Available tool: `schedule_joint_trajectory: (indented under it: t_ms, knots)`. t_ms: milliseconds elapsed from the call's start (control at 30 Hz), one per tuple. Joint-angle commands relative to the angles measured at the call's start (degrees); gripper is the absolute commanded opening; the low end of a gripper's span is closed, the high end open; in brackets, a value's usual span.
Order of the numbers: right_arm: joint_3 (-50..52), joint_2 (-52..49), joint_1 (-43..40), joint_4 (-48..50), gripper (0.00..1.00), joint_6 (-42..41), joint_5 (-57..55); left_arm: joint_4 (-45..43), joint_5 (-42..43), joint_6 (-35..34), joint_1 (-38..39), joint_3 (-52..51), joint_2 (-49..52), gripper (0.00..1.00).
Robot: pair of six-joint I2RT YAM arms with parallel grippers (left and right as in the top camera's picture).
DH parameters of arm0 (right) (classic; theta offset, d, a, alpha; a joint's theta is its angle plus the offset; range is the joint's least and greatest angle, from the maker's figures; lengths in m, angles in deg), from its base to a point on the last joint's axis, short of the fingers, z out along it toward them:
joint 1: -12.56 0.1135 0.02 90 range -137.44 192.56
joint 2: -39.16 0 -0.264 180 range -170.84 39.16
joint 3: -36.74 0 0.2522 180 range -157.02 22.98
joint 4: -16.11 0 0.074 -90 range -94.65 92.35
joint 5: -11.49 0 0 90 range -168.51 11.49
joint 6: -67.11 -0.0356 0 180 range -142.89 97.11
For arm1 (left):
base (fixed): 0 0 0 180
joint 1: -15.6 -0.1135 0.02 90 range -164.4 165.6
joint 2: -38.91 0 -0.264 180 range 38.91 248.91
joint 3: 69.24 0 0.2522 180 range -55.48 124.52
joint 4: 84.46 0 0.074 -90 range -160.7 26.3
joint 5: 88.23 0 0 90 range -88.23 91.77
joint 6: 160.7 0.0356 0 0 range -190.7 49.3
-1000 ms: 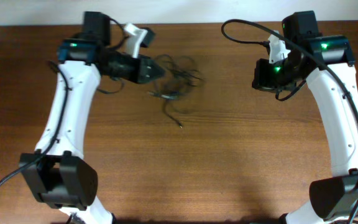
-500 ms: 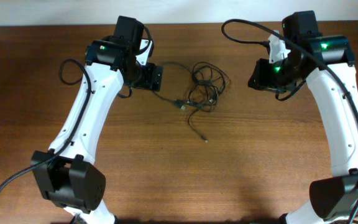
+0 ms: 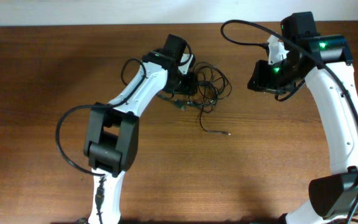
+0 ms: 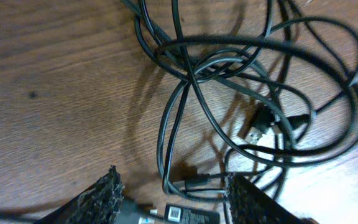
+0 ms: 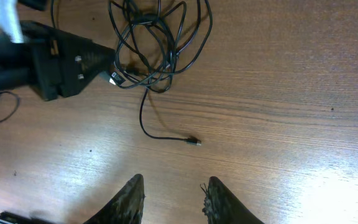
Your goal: Untangle cables
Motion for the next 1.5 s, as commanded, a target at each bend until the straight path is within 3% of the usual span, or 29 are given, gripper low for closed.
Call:
schedule_joint_trajectory:
  t_ms: [0,67,133,167,267,333,433,600,800,900,1033,1200,1367,1467]
  knots:
    - [-0.6,-0.3,-0.1,0.1,0.34,0.2,-0.5,-0.8,0.7,3.9,0.1,0.0,3.5,0.53]
    - [-0.6,-0.3,-0.1,0.0,0.34,0.3,-0.5,-2.5,0.8,5.1,0.1,0.0,5.3,0.43]
    - [-0.6,-0.3,-0.1,0.0,0.34,0.3,-0.5,-3.7,0.7,5.2,0.0,0.0,6.3,0.23]
    - [-0.6,-0.3,-0.1,0.0,0.34,0.2,-0.5,-4.0,0.7,5.2,0.0,0.0,6.3,0.00]
    - [-0.6,-0.3,-0.1,1.1,0.33,0.2,3.4,-3.0,2.7,4.7,-0.3,1.9,5.6,0.00]
    - [-0.6,-0.3,-0.1,2.1,0.33,0.2,5.0,4.2,9.3,4.8,-1.6,7.8,1.4,0.00]
    - [-0.6,-0.3,-0.1,4.1,0.33,0.2,8.7,15.1,9.7,4.8,-2.4,15.3,-7.8,0.00]
    - [-0.6,-0.3,3.0,9.3,0.33,0.2,14.0,19.1,9.3,4.9,-2.3,15.6,-20.2,0.00]
    - [-0.6,-0.3,5.7,13.7,0.34,0.2,17.8,25.4,-9.1,5.2,-2.3,15.2,-19.7,0.00]
    - [-0.6,-0.8,6.3,13.7,0.44,-1.0,17.4,25.6,-9.9,5.0,-2.0,15.2,-19.7,0.00]
    - [-0.6,-4.7,10.5,16.0,0.43,-5.5,17.6,25.4,-10.3,0.5,-1.1,15.2,-19.6,0.00]
    - [-0.6,-6.3,13.7,22.6,0.43,-13.3,16.5,25.5,-10.8,0.4,-0.7,15.1,-19.6,0.00]
    - [-0.6,-9.7,15.5,26.0,0.42,-17.2,13.4,23.3,1.5,0.5,-0.6,15.2,-19.6,0.00]
    - [-0.6,-10.5,16.1,28.7,0.43,-17.9,13.5,21.9,14.1,0.5,-0.7,15.2,-19.6,0.00]
